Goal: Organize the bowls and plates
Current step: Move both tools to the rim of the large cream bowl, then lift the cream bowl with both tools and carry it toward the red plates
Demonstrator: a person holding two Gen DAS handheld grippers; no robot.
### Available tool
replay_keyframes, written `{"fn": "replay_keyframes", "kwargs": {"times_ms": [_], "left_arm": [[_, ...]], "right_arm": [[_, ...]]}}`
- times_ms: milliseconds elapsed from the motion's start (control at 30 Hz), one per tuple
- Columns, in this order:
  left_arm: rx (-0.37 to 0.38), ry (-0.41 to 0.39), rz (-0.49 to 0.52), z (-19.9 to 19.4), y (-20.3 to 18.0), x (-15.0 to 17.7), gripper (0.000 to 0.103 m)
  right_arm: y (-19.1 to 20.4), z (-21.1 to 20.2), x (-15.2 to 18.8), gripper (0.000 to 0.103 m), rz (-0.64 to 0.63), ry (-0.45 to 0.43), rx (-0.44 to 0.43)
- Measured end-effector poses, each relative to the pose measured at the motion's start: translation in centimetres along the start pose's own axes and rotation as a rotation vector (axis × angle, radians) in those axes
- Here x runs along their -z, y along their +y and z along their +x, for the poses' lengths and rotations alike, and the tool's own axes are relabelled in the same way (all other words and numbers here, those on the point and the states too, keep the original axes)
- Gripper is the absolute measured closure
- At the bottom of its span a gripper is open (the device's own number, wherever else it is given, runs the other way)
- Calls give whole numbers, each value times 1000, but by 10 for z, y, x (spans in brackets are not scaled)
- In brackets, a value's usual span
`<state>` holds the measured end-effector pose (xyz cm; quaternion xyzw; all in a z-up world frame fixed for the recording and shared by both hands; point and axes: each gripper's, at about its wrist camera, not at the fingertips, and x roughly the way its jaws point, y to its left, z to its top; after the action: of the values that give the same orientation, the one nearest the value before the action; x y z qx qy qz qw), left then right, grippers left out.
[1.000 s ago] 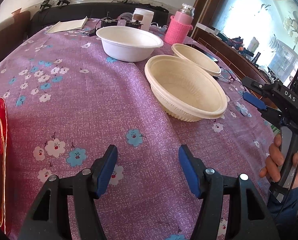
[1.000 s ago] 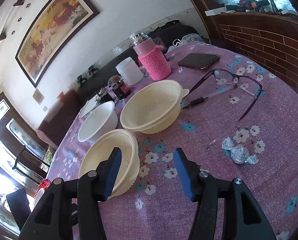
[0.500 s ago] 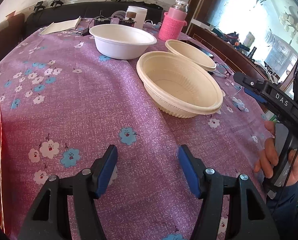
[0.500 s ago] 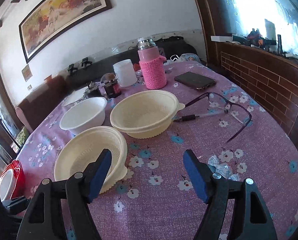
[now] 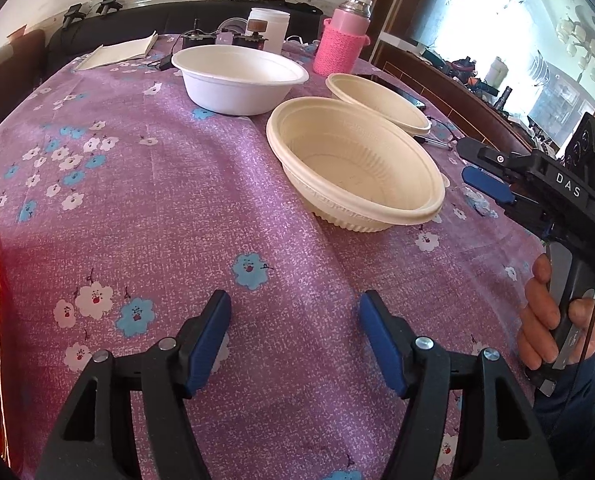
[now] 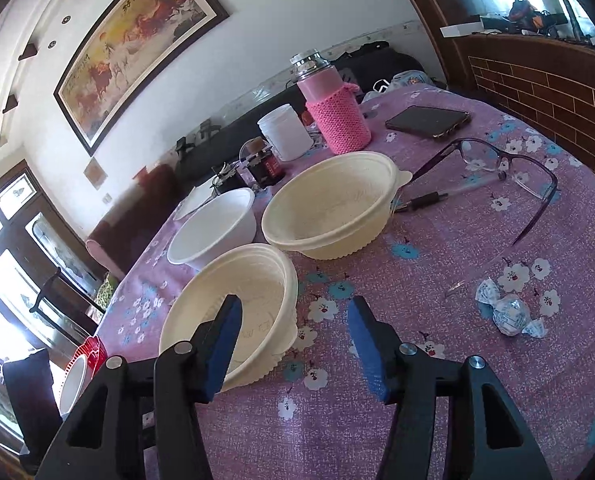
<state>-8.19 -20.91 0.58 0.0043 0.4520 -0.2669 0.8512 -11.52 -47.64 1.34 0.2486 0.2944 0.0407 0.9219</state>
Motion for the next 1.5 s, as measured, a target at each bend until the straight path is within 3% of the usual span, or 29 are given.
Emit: {"fn": "replay_keyframes", "kwargs": {"times_ms": [167,367,600,767,1033,1100,1133,1200,1233,1267,1500], "left_arm": [[-29,-11,-27,-4,3,1,37],[-13,9,-83,-10,11,-3,37],[-5,-41,-162,-27,19,-46,37],[57,-39,-221,-16,24,-73,54],[104,28,-320,26,38,-103,59],[124,50,-319,37,37,-105,70],[128,62,-315,42,35,-105,82],[135,73,-312,47,32,-102,91],[129,70,-308,47,30,-100,91],[120,63,-295,46,28,-98,91],[98,42,-235,27,20,-86,91]], "right_arm": [[-2,0,1,44,13,27,-28],[-2,0,3,44,25,49,-50],[-1,-1,6,45,36,65,-91],[-4,3,7,55,64,92,-108],[-12,21,7,54,139,170,-149],[-12,24,8,54,147,181,-162],[-11,25,9,54,143,179,-162],[-7,28,10,59,130,181,-171],[-5,29,11,75,122,190,-178],[-4,31,12,79,113,198,-178],[2,24,13,86,82,169,-194]]}}
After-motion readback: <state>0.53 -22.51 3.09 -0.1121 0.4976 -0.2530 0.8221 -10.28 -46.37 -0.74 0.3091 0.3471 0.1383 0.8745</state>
